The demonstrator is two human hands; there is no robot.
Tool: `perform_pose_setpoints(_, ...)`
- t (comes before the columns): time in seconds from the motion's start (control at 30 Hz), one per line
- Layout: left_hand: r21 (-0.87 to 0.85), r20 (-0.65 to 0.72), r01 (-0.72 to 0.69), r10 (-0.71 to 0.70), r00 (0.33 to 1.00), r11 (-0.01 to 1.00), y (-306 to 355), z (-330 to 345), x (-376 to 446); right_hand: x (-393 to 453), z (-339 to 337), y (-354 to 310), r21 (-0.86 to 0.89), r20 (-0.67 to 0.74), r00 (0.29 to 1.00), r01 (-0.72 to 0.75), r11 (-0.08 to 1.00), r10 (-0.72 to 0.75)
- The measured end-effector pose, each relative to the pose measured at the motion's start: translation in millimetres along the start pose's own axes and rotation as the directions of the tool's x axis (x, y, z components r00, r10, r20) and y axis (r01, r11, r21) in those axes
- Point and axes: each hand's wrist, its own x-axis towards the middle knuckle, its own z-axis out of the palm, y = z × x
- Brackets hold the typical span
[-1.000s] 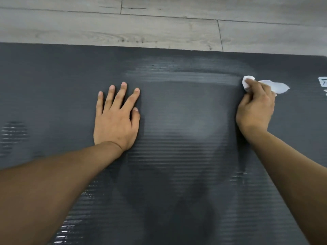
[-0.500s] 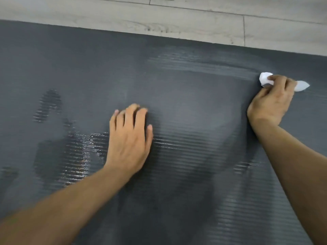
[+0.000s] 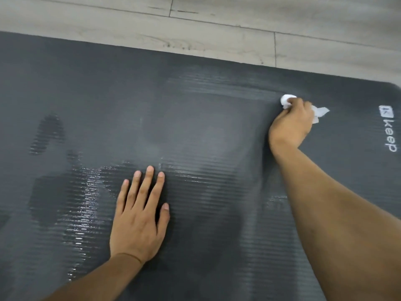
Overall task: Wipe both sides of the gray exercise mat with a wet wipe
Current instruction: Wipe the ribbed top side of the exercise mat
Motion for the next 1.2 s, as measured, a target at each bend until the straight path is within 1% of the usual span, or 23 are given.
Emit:
perform_pose_setpoints(0.07, -0.011, -0.014, -0.007, 0.007, 1.0, 1.0, 0, 0, 0, -37, 18, -61, 0.114, 0.082, 0.995, 0.039, 0.993, -0.049)
perform_pose_setpoints(0.1, -0.019, -0.02, -0.016, 0.015, 1.0, 1.0, -1, 1, 1, -62, 30, -95, 0.23, 0.141, 0.977, 0.125, 0.965, -0.16)
perform_pose_setpoints(0.17, -0.013, -0.02, -0.04, 0.04, 0.999, 0.999, -8, 4, 2, -124, 53, -159, 0.26, 0.259, 0.812, 0.464, 0.847, -0.524)
perform_pose_setpoints(0.23, 0.001, -0.019, -0.072, 0.072, 0.997, 0.997, -11, 7, 2, -158, 57, -188, 0.251, 0.412, 0.633, 0.613, 0.75, -0.655)
perform_pose_setpoints(0.27, 0.0, -0.029, -0.071, 0.071, 0.997, 0.998, -11, 8, 1, -155, 58, -182, 0.269, 0.428, 0.59, 0.64, 0.72, -0.684)
perform_pose_setpoints(0.3, -0.005, -0.044, -0.059, 0.059, 0.997, 0.998, -11, 7, 1, -147, 57, -173, 0.285, 0.377, 0.597, 0.653, 0.702, -0.708)
perform_pose_setpoints(0.37, -0.01, -0.058, -0.044, 0.043, 0.997, 0.999, -8, 5, 3, -116, 45, -128, 0.237, 0.227, 0.735, 0.594, 0.769, -0.639)
perform_pose_setpoints(0.43, -0.011, -0.06, -0.036, 0.036, 0.998, 0.999, -5, 3, 2, -69, 15, -60, 0.105, 0.139, 0.911, 0.375, 0.921, -0.387)
perform_pose_setpoints(0.47, -0.009, -0.061, -0.035, 0.034, 0.998, 0.999, -5, 3, 2, -48, -5, -26, -0.014, 0.141, 0.95, 0.283, 0.959, -0.278)
perform_pose_setpoints(0.5, -0.006, -0.06, -0.034, 0.034, 0.998, 0.999, -5, 3, 2, -31, -25, 7, -0.032, 0.109, 0.982, 0.16, 0.987, -0.155)
perform_pose_setpoints(0.57, -0.002, -0.066, -0.029, 0.028, 0.997, 1.0, -3, 3, 3, -12, -46, 32, 0.008, 0.026, 0.999, -0.03, 1.0, 0.03)
perform_pose_setpoints(0.63, 0.0, -0.073, -0.02, 0.02, 0.997, 1.0, -1, 4, 2, -29, -30, -3, 0.05, -0.033, 0.991, -0.127, 0.991, 0.129)
perform_pose_setpoints(0.67, 0.0, -0.075, -0.019, 0.019, 0.997, 1.0, 0, 4, 2, -47, -17, -33, 0.09, -0.002, 0.997, -0.072, 0.993, 0.073)
perform_pose_setpoints(0.7, 0.003, -0.076, -0.02, 0.02, 0.997, 1.0, -1, 4, 3, -70, 2, -67, 0.085, 0.065, 0.989, 0.124, 0.989, -0.13)
perform_pose_setpoints(0.77, 0.019, -0.069, -0.026, 0.027, 0.997, 0.999, -6, 6, 3, -131, 35, -136, 0.178, 0.244, 0.84, 0.453, 0.874, -0.485)
perform_pose_setpoints(0.8, 0.037, -0.062, -0.041, 0.043, 0.997, 0.998, -8, 8, 3, -160, 43, -162, 0.219, 0.326, 0.743, 0.543, 0.811, -0.585)
perform_pose_setpoints(0.87, 0.076, -0.05, -0.083, 0.087, 0.995, 0.994, -11, 11, 2, -192, 45, -191, 0.245, 0.441, 0.581, 0.655, 0.715, -0.684)
perform_pose_setpoints(0.93, 0.057, -0.055, -0.074, 0.077, 0.996, 0.996, -11, 9, 1, -185, 41, -183, 0.281, 0.473, 0.535, 0.661, 0.695, -0.7)
perform_pose_setpoints(0.97, 0.031, -0.065, -0.057, 0.059, 0.996, 0.998, -9, 7, 2, -175, 37, -168, 0.274, 0.452, 0.561, 0.653, 0.706, -0.694)
perform_pose_setpoints(1.03, 0.004, -0.073, -0.031, 0.032, 0.997, 0.999, -6, 3, 2, -141, 24, -116, 0.174, 0.384, 0.718, 0.561, 0.809, -0.58)
perform_pose_setpoints(1.1, -0.001, -0.07, -0.029, 0.029, 0.997, 1.0, -5, 2, 2, -96, -2, -46, -0.023, 0.241, 0.911, 0.35, 0.936, -0.335)
perform_pose_setpoints(1.13, -0.004, -0.07, -0.03, 0.029, 0.997, 1.0, -4, 2, 2, -76, -21, -15, -0.1, 0.149, 0.97, 0.21, 0.973, -0.194)
perform_pose_setpoints(1.2, -0.007, -0.079, -0.03, 0.03, 0.996, 1.0, -4, 2, 3, -53, -53, 23, -0.157, 0.023, 1.0, -0.014, 0.988, 0.018)
